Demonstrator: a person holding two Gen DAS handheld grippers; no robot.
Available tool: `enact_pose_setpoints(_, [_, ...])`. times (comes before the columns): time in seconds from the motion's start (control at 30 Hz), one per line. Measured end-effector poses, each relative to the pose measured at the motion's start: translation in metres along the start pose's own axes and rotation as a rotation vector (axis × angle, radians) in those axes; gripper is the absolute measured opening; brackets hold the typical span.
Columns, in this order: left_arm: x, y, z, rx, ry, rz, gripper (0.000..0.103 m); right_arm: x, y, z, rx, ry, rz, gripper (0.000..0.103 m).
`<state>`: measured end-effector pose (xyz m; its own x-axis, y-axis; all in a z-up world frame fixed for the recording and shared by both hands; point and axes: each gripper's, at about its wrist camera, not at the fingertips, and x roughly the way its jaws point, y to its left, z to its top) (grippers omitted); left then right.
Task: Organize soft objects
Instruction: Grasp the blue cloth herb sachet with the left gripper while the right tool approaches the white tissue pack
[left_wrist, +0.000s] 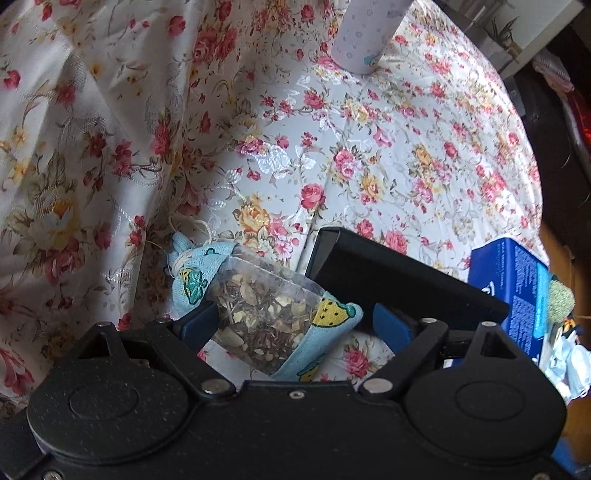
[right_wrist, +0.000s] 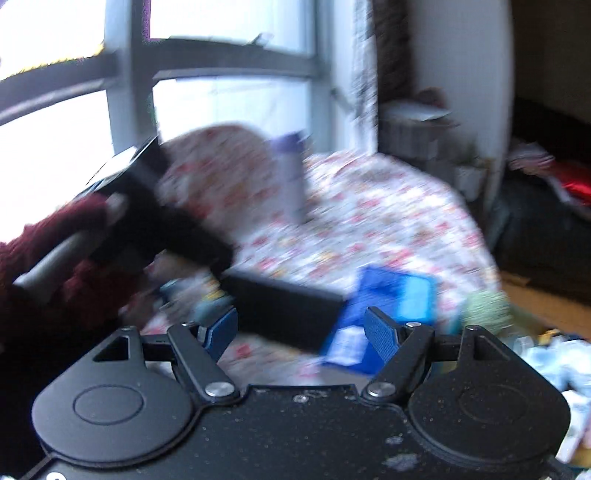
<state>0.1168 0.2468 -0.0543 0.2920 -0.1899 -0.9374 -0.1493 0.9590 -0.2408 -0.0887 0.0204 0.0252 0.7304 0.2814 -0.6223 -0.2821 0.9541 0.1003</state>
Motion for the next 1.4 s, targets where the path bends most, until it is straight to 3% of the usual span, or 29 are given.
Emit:
enact_pose_setpoints(0.2, [-0.010, 0.007, -0.002, -0.030, -0.078, -0.033, 0.087, 0.047, 0.022, 0.006, 0.159, 0.220, 0.021, 0.075])
enact_pose_setpoints(0.33, [-0.025, 0.010, -0.005, -0.041, -0.186, -0.044, 0.087, 0.073, 0.033, 0.008, 0.275, 0.340, 0.031, 0.075])
enact_pose_setpoints(0.43, [-0.042, 0.015, -0.009, -0.056, -0.298, -0.050, 0.087, 0.089, 0.040, 0.011, 0.324, 0.388, 0.010, 0.074])
enact_pose_setpoints(0.57, [-0.067, 0.023, -0.017, -0.087, -0.466, -0.024, 0.088, 0.111, 0.043, 0.014, 0.406, 0.457, 0.044, 0.074])
enact_pose_setpoints(0.73, [-0.080, 0.024, -0.021, -0.103, -0.577, 0.028, 0.092, 0.133, 0.056, 0.018, 0.393, 0.514, 0.025, 0.074])
enact_pose_setpoints(0.9, [-0.077, 0.027, -0.018, -0.113, -0.574, 0.014, 0.092, 0.156, 0.065, 0.015, 0.362, 0.587, -0.003, 0.074])
enact_pose_setpoints(0.97, [-0.075, 0.027, -0.018, -0.113, -0.557, 0.014, 0.092, 0.161, 0.066, 0.011, 0.327, 0.595, -0.052, 0.074])
enact_pose_setpoints(1.23, [-0.064, 0.028, -0.014, -0.110, -0.465, -0.009, 0.092, 0.141, 0.042, 0.002, 0.236, 0.551, -0.158, 0.074])
enact_pose_setpoints(1.4, [-0.059, 0.026, -0.014, -0.101, -0.434, -0.016, 0.092, 0.122, 0.021, -0.004, 0.285, 0.512, -0.161, 0.074])
